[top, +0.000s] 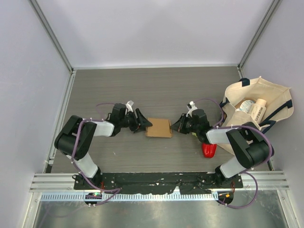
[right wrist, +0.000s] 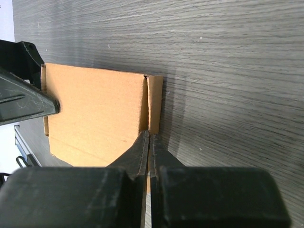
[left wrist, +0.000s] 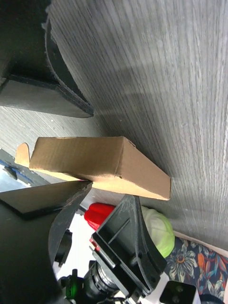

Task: Fold the paper box

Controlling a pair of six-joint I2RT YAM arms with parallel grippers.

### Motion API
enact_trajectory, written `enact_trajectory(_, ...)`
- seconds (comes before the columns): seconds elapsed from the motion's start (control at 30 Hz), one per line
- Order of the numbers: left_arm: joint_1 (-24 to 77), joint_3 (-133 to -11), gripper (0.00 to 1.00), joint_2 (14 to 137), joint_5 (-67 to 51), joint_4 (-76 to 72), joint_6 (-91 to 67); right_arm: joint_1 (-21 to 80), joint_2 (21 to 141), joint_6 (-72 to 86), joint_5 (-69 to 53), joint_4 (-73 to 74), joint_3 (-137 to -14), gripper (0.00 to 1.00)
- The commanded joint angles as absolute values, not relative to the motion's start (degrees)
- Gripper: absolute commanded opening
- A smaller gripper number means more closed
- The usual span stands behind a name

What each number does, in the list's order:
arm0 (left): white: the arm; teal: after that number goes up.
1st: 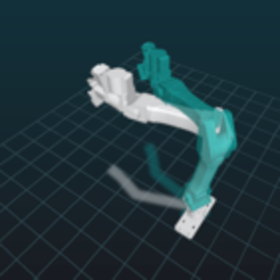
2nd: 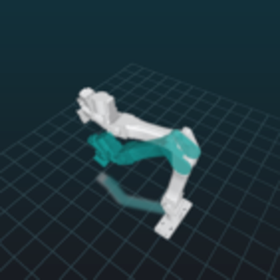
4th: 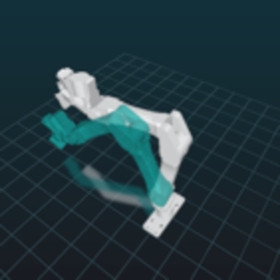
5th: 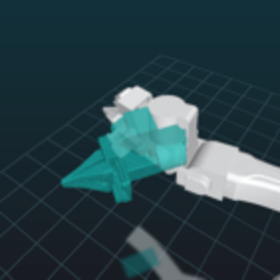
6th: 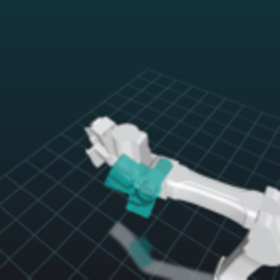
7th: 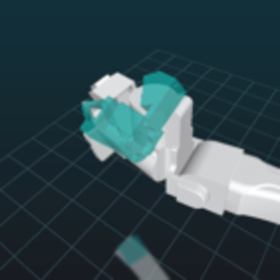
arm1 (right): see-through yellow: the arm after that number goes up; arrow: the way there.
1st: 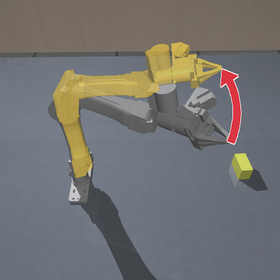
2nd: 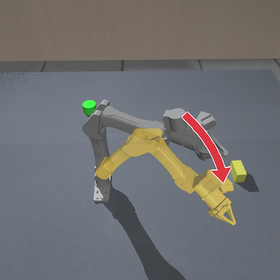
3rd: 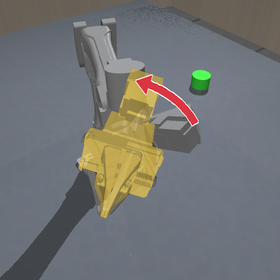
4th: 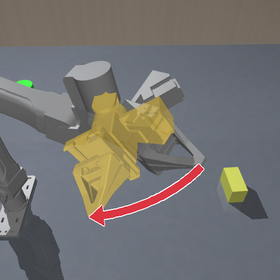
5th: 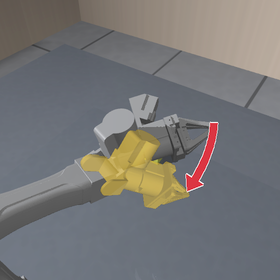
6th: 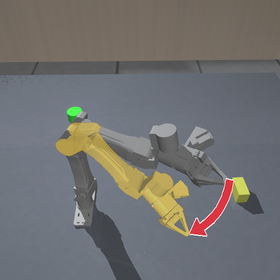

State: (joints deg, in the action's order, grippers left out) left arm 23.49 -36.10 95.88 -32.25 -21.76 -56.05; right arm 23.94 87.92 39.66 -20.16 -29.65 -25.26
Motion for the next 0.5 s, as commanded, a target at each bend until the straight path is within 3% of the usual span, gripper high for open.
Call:
enact_trajectory(0.0, 23.73, -36.21, 0.55, 97.38, -35.77, -30.06, -59.59, 23.73, 88.59, 39.64, -22.14, -29.97, -25.31, 0.06)
enact_trajectory(0.17, 24.08, -36.04, 0.37, 98.26, -35.86, -30.59, -61.78, 24.61, 85.70, 38.77, -22.94, -28.40, -26.28, 0.17)
enact_trajectory(0.2, 24.00, -36.04, 0.36, 98.35, -35.95, -29.54, -62.66, 25.04, 83.52, 37.72, -22.07, -24.47, -26.71, 0.27)
enact_trajectory(0.27, 23.91, -36.04, 0.34, 98.53, -36.56, -28.92, -63.89, 25.75, 79.21, 32.54, -17.87, -17.44, -28.73, 0.38)
enact_trajectory(0.3, 23.91, -35.43, 0.34, 98.44, -36.65, -28.13, -65.81, 26.97, 74.14, 30.69, -11.14, -10.79, -29.44, 0.52)
enact_trajectory(0.4, 23.47, -32.80, 0.35, 98.00, -38.75, -30.04, -69.77, 32.31, 66.48, 22.09, -0.30, -1.53, -32.77, 0.67)
enact_trajectory(0.47, 23.38, -31.38, 0.35, 97.48, -39.64, -30.59, -74.43, 36.62, 65.05, 14.62, 4.12, 2.17, -35.59, 0.70)
